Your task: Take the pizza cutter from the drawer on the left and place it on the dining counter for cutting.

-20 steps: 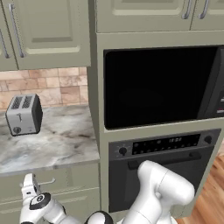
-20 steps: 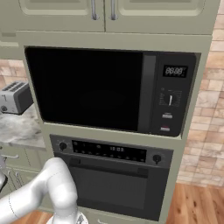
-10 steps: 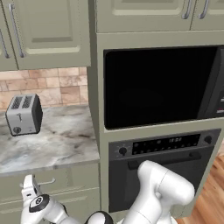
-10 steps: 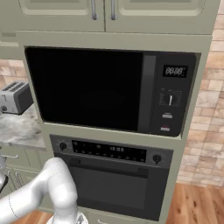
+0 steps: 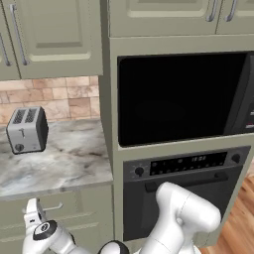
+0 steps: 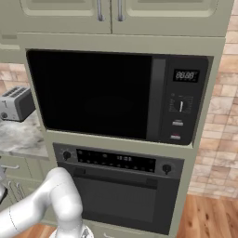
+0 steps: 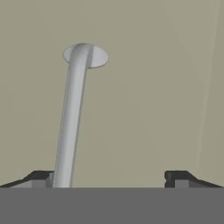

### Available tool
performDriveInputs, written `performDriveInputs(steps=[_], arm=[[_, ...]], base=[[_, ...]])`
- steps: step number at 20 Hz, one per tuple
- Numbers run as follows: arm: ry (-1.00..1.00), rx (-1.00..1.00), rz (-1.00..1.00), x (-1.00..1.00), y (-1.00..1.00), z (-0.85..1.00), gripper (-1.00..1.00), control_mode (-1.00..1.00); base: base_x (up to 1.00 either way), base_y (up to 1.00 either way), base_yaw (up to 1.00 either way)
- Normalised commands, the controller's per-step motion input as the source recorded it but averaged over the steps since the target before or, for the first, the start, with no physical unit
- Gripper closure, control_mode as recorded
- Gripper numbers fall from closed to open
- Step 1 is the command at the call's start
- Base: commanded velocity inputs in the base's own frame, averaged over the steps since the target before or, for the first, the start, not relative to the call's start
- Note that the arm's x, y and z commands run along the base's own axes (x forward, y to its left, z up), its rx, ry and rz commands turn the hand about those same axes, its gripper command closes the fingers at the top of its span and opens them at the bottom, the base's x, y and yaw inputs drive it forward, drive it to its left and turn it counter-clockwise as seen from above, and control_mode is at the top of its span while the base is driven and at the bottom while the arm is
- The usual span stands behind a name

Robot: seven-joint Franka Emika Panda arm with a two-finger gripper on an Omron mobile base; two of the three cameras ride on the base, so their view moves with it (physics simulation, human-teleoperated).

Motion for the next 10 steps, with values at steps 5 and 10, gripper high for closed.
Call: performDriveInputs(steps=[5, 10], arm=[[0.00, 0.00, 0.00, 0.00, 0.00, 0.00, -1.00, -1.00], [0.00, 0.00, 0.00, 0.00, 0.00, 0.00, 1.00, -1.00]], base=[[0.00, 0.00, 0.00], [0.00, 0.00, 0.00]])
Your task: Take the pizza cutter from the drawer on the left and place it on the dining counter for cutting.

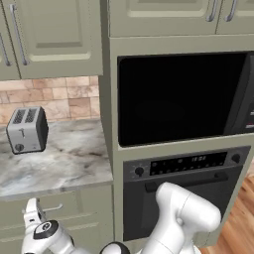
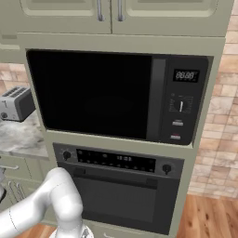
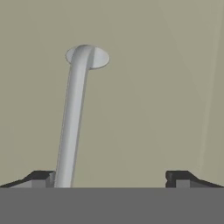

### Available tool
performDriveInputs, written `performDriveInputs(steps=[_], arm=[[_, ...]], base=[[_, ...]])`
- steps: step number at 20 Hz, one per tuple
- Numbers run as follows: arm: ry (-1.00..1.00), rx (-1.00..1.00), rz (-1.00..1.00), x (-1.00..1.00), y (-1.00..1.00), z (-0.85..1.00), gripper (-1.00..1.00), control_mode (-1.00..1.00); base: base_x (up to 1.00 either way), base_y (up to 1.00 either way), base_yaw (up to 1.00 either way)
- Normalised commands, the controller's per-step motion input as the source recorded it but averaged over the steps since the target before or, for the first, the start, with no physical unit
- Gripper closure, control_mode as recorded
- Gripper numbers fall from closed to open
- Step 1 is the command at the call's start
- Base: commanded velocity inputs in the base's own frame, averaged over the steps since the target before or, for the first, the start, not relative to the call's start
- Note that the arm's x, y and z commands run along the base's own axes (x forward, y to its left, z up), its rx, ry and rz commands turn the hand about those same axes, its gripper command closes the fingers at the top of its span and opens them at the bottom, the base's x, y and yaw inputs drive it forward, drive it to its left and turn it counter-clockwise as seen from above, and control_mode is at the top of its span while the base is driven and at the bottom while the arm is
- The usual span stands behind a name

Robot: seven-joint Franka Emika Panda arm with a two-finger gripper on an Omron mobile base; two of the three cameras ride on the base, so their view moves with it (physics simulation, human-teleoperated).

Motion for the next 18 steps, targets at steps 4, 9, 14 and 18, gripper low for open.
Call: performDriveInputs(steps=[4, 9, 14, 18], arm=[[0.00, 0.00, 0.00, 0.00, 0.00, 0.00, 1.00, -1.00], [0.00, 0.00, 0.00, 0.00, 0.00, 0.00, 1.00, -1.00], [0.00, 0.00, 0.00, 0.00, 0.00, 0.00, 1.00, -1.00], [0.00, 0.00, 0.00, -0.05, 0.00, 0.00, 1.00, -1.00]], base=[[0.00, 0.00, 0.00], [0.00, 0.00, 0.00], [0.00, 0.00, 0.00], [0.00, 0.00, 0.00]])
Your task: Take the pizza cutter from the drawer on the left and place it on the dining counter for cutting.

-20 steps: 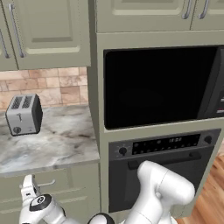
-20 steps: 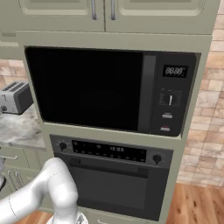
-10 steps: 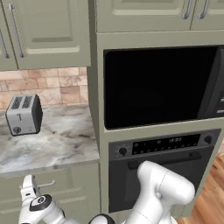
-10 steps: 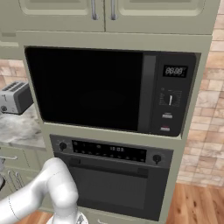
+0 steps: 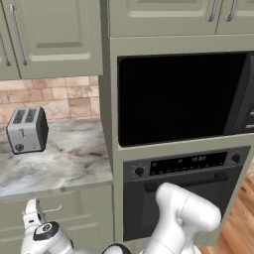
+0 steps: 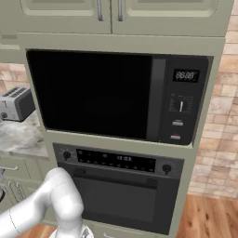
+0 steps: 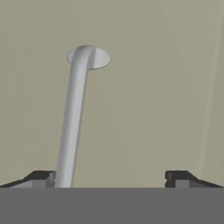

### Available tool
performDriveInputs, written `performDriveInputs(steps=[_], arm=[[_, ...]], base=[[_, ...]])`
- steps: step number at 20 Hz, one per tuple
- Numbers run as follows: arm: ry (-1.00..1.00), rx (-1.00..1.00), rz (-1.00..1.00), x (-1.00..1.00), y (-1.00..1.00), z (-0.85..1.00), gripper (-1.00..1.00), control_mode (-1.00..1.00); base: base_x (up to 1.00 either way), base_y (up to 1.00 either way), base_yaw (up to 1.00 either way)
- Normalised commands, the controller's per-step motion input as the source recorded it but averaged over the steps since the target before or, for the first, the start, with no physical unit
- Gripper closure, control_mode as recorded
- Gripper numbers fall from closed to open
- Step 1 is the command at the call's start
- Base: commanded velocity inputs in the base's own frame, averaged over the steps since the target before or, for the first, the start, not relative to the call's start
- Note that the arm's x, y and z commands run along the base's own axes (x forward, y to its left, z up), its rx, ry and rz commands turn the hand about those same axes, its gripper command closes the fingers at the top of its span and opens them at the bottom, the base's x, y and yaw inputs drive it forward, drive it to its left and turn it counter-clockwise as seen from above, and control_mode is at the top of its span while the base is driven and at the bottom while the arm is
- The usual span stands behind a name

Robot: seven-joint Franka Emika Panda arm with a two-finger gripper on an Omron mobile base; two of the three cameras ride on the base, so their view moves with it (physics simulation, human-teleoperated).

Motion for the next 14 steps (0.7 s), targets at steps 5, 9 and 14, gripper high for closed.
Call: performDriveInputs(steps=[5, 9, 14], arm=[[-0.13, 0.00, 0.00, -0.19, 0.00, 0.00, 1.00, -1.00], [-0.16, 0.00, 0.00, -0.32, 0.00, 0.00, 1.00, -1.00], [-0.14, 0.00, 0.00, -0.40, 0.00, 0.00, 1.00, -1.00]], base=[[0.00, 0.00, 0.00], [0.00, 0.00, 0.00], [0.00, 0.00, 0.00]])
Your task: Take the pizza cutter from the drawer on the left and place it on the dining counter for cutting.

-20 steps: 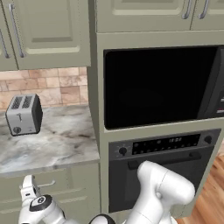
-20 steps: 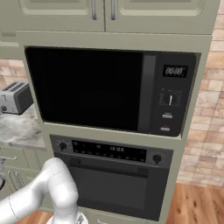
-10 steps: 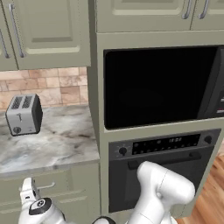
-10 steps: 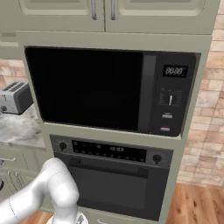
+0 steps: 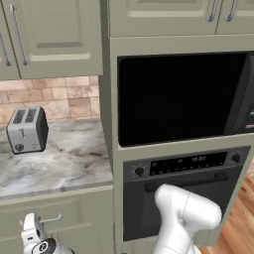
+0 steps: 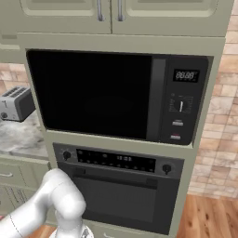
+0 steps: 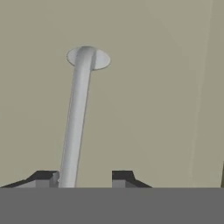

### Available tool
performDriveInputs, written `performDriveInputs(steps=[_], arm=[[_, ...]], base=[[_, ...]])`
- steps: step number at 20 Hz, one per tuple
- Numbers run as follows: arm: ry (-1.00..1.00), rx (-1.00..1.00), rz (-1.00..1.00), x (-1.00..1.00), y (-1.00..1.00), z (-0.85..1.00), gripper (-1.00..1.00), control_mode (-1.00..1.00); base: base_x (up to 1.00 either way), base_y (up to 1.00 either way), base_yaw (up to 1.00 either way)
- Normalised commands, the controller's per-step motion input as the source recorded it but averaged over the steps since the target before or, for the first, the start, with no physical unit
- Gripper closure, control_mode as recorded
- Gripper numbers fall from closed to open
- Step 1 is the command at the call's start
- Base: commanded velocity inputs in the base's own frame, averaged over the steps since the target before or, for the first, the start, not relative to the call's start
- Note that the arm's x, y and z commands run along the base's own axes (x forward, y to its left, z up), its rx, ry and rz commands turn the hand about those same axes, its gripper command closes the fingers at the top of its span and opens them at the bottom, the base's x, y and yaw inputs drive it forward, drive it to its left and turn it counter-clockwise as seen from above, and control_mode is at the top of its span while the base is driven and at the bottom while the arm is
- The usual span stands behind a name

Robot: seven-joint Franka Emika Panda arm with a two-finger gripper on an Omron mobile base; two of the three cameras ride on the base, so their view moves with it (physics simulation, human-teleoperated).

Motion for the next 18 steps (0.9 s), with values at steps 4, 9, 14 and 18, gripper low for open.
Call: performDriveInputs(steps=[4, 9, 14, 18], arm=[[-0.11, 0.00, 0.00, -0.57, 0.00, 0.00, 1.00, -1.00], [-0.07, 0.00, 0.00, -0.76, 0.01, 0.00, 1.00, -1.00], [-0.02, 0.00, 0.00, -0.74, 0.02, 0.00, 1.00, -1.00], [0.00, 0.00, 0.00, -0.70, 0.02, -0.01, 1.00, -1.00]], base=[[0.00, 0.00, 0.00], [0.00, 0.00, 0.00], [0.00, 0.00, 0.00], [0.00, 0.00, 0.00]])
